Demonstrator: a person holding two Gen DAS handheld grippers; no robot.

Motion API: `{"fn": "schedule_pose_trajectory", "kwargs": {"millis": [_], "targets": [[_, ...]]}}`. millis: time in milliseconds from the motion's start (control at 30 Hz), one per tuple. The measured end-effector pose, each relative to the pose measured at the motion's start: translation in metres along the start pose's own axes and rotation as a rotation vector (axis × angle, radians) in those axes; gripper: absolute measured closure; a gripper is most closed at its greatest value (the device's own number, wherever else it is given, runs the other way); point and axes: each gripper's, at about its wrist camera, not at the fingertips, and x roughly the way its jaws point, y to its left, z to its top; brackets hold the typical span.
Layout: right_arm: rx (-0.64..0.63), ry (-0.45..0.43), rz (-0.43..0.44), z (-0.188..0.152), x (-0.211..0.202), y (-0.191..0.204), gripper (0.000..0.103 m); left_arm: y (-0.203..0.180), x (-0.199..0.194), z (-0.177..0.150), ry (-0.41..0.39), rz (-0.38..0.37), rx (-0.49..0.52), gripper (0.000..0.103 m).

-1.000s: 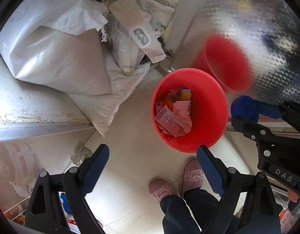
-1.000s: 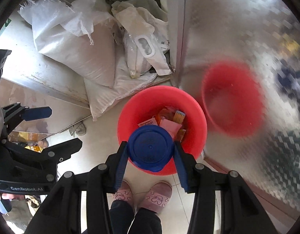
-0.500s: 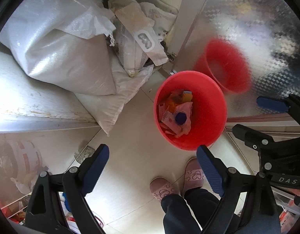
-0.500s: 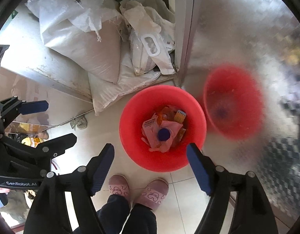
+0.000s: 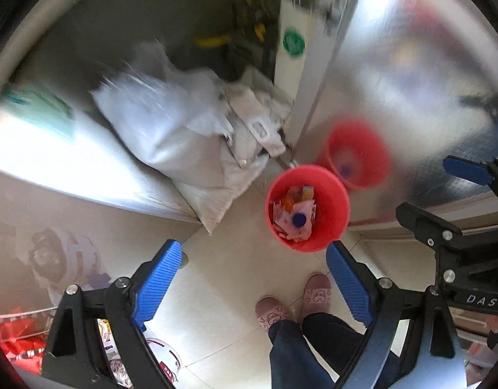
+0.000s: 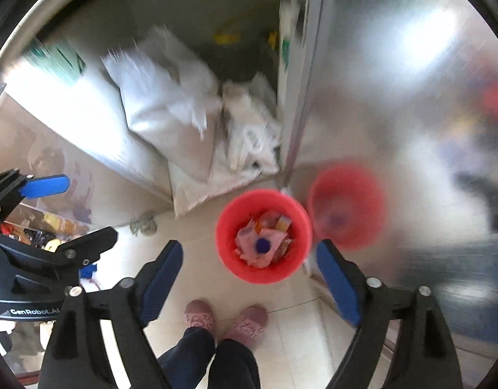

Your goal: Collect trash

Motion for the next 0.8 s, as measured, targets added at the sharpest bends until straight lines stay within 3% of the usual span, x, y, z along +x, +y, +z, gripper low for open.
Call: {"fn": "schedule_pose_trajectory", "kwargs": {"millis": [167,333,800], "targets": [[-0.033,-0.072,-0.023,0.010,-0.086,0.008,0.001,0.002,-0.087,0.003,-0.081,-0.007,-0.040,0.013],[-0.054,-0.145,-0.052,0.016,-0.158,0.010,0.001,-0.007,-0.159,0.003,-0.158,0.015,-0.060,0.013],[0.012,-0.303,-0.147,0.022,-0.287,0.014,0.001,-0.006,-0.282,0.021,-0.344,-0.013,-0.039,0.013]]}}
